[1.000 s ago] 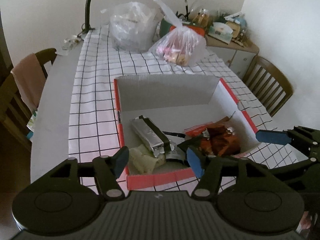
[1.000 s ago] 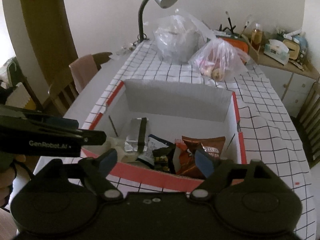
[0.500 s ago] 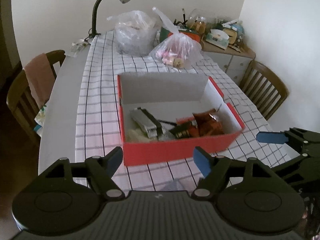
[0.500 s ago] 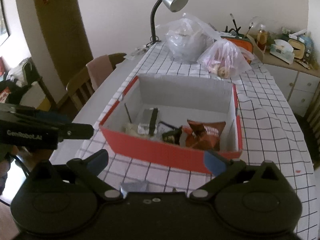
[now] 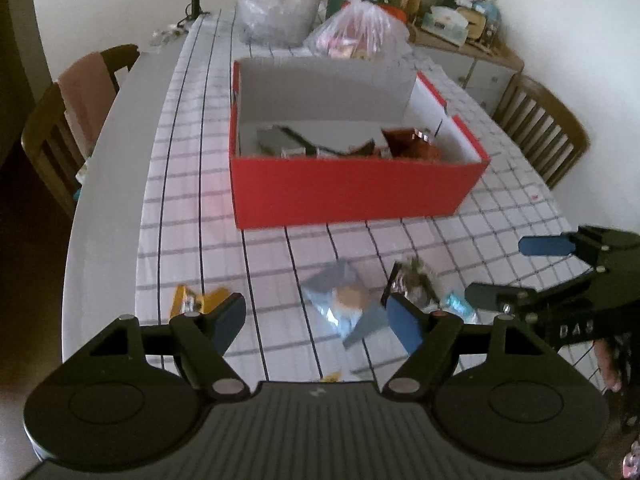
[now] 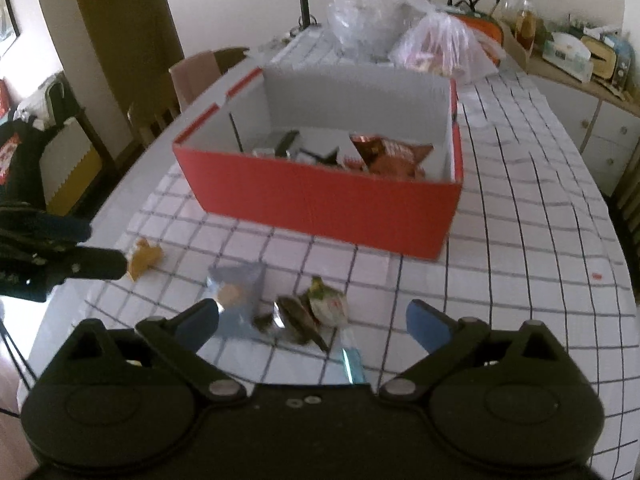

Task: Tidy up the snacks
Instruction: 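Withdraw both grippers from the box back toward the remaining snacks, then grasp the yellow Minion packet with the left gripper while the right grasps the blue candy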

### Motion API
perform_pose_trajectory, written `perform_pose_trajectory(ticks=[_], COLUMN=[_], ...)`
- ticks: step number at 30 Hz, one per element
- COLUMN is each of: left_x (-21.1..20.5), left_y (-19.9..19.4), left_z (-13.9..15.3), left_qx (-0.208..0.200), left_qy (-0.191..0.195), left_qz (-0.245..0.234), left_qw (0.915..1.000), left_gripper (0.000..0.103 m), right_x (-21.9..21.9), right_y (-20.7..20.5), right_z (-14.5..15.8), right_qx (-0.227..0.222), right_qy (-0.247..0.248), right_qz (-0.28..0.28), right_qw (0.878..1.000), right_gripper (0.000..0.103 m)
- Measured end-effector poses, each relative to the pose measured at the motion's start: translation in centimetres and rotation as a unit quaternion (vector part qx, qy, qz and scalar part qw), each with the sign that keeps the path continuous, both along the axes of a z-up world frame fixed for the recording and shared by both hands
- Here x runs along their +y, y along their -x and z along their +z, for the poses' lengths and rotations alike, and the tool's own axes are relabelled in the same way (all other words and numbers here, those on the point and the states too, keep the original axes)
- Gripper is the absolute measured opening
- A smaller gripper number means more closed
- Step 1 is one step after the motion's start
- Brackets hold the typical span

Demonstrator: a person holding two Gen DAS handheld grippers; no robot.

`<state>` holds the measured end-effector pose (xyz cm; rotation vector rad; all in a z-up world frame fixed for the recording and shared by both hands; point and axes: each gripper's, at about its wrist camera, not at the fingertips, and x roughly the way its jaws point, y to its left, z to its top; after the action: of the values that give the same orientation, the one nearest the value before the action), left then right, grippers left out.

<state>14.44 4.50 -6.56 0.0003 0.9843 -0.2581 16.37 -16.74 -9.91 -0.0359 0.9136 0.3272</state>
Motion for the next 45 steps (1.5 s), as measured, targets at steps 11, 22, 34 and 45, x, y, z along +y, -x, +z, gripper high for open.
perform_pose_trajectory(ticks=[11, 22, 34, 45], left_x=[-0.9, -1.5, -2.2, -1.9], left_y=[2.4, 3.6, 3.8, 3.8], left_z=[-5.3, -8.6, -9.9, -9.5], left_qx=[0.065, 0.093, 0.081, 0.068], left_qy=[-0.017, -0.047, -0.072, -0.072], left_qz=[-0.008, -0.041, -0.049, -0.024], left_qw=[0.9977, 0.9937, 0.9930, 0.9948], left_gripper=[0.077, 0.077, 0.077, 0.052], right_x=[-0.9, -1.0, -0.3, -0.4], right_y=[0.5, 0.1, -0.7, -0.5], right_z=[-5.3, -7.5, -7.8, -7.7], right_qx=[0.045, 0.060, 0.043, 0.033], right_qy=[0.039, 0.066, 0.087, 0.075], right_qz=[0.018, 0.043, 0.051, 0.043], right_qw=[0.998, 0.995, 0.994, 0.996], right_gripper=[0.088, 0.069, 0.048, 0.016])
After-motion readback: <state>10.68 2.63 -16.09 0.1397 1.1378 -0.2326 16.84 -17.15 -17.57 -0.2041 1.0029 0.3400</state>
